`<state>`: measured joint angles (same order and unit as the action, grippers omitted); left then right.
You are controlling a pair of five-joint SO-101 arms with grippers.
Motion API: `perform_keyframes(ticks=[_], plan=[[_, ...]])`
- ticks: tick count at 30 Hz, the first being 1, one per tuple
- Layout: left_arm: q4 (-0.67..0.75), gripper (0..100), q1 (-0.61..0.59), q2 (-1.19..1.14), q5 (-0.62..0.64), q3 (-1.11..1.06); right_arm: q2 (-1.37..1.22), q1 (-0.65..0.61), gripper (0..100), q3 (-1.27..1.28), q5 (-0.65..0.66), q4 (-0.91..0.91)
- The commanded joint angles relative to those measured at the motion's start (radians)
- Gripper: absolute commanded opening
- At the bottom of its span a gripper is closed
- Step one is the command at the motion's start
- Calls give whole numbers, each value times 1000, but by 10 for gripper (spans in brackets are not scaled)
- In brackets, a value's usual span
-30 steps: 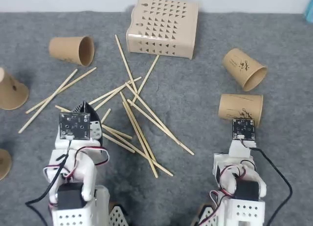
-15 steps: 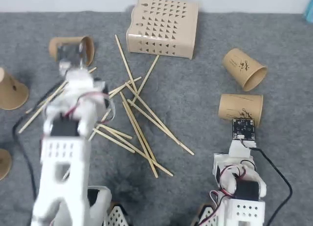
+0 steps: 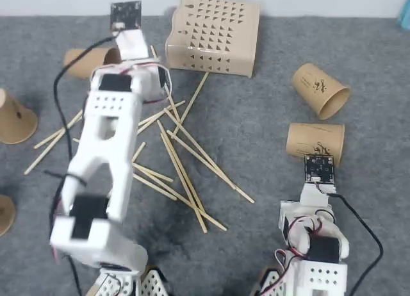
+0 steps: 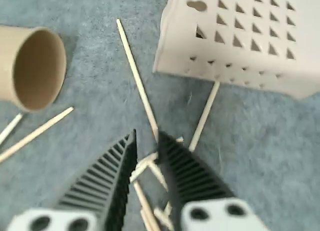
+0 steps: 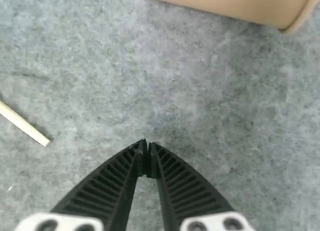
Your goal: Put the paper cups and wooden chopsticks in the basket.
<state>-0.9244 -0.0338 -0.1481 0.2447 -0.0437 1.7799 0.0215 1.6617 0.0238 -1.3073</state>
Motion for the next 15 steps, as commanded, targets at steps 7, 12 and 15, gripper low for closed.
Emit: perform_keyframes(ticks=[7,12,15], plan=[[37,375,-8,-253,198,380,-5,7,6,-28,14,-5],[127,375,-12,-437,198,544,-5,7,6,-28,14,-7],[129,375,-15,-571,196,680,-5,7,6,-32,14,-8]])
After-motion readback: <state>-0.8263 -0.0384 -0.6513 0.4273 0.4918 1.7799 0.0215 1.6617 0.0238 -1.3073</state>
